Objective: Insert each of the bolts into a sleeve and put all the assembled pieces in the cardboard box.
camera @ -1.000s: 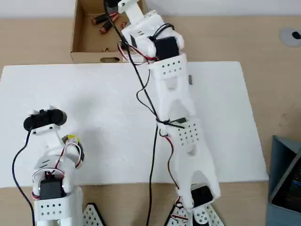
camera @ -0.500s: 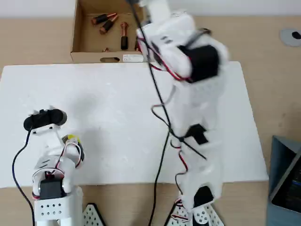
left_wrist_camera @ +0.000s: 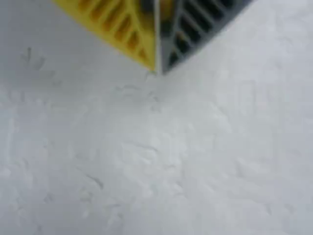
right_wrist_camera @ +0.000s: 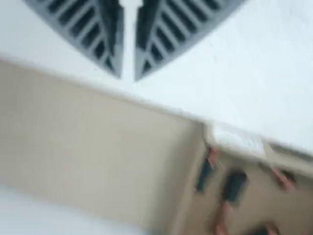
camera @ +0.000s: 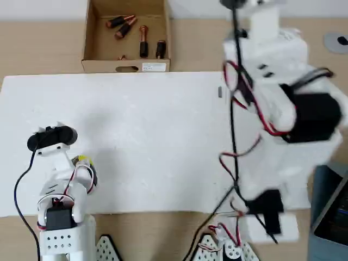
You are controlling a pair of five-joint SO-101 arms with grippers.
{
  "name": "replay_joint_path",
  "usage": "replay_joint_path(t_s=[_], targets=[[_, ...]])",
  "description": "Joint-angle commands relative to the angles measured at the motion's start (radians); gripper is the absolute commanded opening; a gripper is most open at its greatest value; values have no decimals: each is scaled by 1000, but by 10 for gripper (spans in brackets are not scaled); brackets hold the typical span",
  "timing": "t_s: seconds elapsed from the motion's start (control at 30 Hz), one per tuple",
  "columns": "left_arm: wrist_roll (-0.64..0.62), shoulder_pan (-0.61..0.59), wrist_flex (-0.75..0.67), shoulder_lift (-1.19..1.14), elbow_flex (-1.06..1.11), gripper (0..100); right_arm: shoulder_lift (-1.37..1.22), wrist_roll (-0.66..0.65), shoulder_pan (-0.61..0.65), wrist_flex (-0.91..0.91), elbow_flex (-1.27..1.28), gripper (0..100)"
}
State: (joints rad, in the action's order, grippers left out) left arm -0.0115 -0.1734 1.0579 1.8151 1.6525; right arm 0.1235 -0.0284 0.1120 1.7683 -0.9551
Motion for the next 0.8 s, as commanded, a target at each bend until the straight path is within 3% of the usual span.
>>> replay_joint_path(t_s=[0.0, 0.2, 0.77], targets=[[3, 11, -6, 8, -6, 2, 137, 5, -65, 18, 232, 9], [3, 11, -6, 8, -6, 2, 329, 14, -90, -41, 611, 9], [3, 11, -6, 8, -6, 2, 1067, 46, -94, -640, 1960, 9]])
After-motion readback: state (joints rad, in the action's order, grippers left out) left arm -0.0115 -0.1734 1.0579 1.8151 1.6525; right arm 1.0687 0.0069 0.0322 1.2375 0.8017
